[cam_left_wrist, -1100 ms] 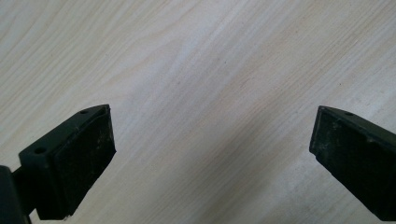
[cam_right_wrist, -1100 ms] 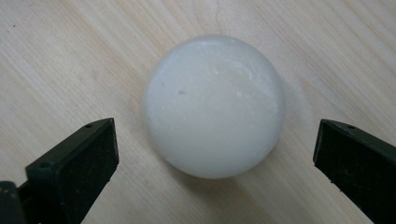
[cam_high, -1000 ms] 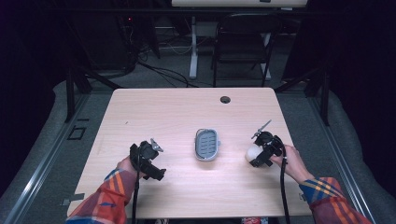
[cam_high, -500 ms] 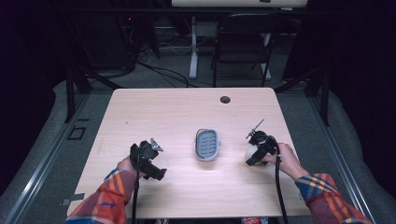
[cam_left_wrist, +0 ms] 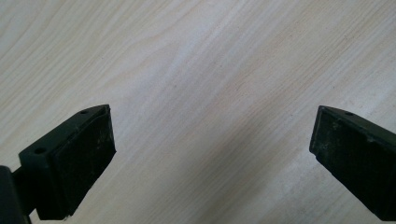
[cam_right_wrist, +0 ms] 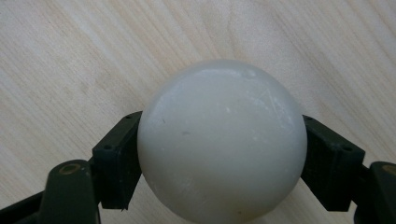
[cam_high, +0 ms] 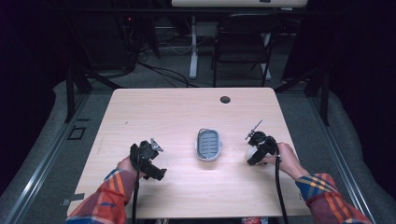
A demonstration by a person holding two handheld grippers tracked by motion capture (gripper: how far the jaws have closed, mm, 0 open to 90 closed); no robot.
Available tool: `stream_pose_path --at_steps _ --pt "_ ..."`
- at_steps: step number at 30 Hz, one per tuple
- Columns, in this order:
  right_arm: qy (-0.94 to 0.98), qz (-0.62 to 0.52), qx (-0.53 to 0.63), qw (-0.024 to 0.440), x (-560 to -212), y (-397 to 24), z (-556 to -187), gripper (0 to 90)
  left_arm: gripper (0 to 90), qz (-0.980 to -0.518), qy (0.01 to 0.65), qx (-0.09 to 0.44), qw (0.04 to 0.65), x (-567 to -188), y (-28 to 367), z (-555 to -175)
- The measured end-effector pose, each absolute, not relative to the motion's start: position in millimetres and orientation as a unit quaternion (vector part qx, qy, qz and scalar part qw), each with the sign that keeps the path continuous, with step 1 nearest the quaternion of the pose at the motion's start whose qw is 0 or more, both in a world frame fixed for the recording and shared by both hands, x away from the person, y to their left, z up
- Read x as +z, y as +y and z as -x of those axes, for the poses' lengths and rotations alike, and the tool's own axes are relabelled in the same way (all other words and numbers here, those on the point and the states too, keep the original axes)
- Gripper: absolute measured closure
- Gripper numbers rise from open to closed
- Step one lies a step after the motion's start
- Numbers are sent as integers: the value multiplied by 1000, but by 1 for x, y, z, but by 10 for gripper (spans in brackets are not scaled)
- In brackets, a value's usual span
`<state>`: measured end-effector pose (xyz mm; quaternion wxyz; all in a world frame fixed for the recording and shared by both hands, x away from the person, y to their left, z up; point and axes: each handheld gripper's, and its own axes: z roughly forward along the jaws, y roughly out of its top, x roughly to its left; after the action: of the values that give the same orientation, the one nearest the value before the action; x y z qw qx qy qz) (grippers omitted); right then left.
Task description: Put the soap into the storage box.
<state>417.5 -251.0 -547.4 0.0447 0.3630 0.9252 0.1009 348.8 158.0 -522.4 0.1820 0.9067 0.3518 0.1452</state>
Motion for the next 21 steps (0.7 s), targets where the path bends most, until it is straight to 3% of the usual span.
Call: stream_pose_path --at_steps 21 --pt "931 -346 92 72 -528 -248 -413 239 1 -907 350 146 181 -522 158 -348"
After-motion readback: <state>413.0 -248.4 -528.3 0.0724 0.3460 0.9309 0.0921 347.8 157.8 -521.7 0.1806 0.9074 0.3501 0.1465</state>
